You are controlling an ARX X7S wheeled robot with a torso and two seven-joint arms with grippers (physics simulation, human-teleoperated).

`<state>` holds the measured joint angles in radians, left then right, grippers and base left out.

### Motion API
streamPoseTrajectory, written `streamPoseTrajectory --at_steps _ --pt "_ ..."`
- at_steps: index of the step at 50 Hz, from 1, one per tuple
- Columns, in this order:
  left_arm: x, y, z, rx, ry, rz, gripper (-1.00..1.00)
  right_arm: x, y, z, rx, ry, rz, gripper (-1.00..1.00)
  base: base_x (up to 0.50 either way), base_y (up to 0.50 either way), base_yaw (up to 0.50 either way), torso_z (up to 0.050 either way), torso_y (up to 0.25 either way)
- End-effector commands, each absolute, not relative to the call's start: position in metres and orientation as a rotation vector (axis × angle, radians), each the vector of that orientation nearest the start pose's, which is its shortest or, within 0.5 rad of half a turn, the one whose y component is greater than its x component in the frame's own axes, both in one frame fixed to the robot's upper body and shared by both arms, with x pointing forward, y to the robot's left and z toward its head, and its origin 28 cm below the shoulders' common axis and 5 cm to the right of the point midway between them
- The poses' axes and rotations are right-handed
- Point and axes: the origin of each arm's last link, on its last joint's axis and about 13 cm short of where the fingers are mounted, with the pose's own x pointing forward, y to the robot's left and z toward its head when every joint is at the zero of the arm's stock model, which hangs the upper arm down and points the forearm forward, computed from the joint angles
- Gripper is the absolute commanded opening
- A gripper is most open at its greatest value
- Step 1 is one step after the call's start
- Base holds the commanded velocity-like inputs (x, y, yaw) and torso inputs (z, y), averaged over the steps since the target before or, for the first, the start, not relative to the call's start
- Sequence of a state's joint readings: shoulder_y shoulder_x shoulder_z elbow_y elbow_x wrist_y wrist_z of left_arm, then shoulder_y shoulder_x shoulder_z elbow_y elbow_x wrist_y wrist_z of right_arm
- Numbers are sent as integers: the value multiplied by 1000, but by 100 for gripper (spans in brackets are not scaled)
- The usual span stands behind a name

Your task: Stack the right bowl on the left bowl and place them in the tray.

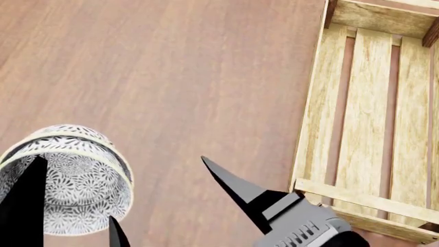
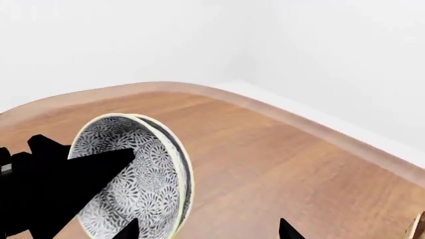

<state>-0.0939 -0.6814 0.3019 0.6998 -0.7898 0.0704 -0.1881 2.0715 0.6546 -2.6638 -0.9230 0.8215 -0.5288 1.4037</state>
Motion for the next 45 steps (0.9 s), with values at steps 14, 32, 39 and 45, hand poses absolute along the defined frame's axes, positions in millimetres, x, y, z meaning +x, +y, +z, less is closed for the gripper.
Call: streamPoseTrajectory --at_steps 14,32,39,45 --pt "172 223 175 -243 -502 -543 -100 156 -65 219 -127 -283 628 100 0 0 0 1 1" --pt "167 222 180 -251 -516 -554 -100 166 -58 208 -88 -260 650 100 0 0 0 0 1" --pt "167 222 181 -253 -517 -555 -100 170 -56 205 -84 -252 656 100 0 0 0 0 1" --pt "168 222 181 -253 -518 -556 -100 173 -55 204 -82 -248 655 100 0 0 0 0 0"
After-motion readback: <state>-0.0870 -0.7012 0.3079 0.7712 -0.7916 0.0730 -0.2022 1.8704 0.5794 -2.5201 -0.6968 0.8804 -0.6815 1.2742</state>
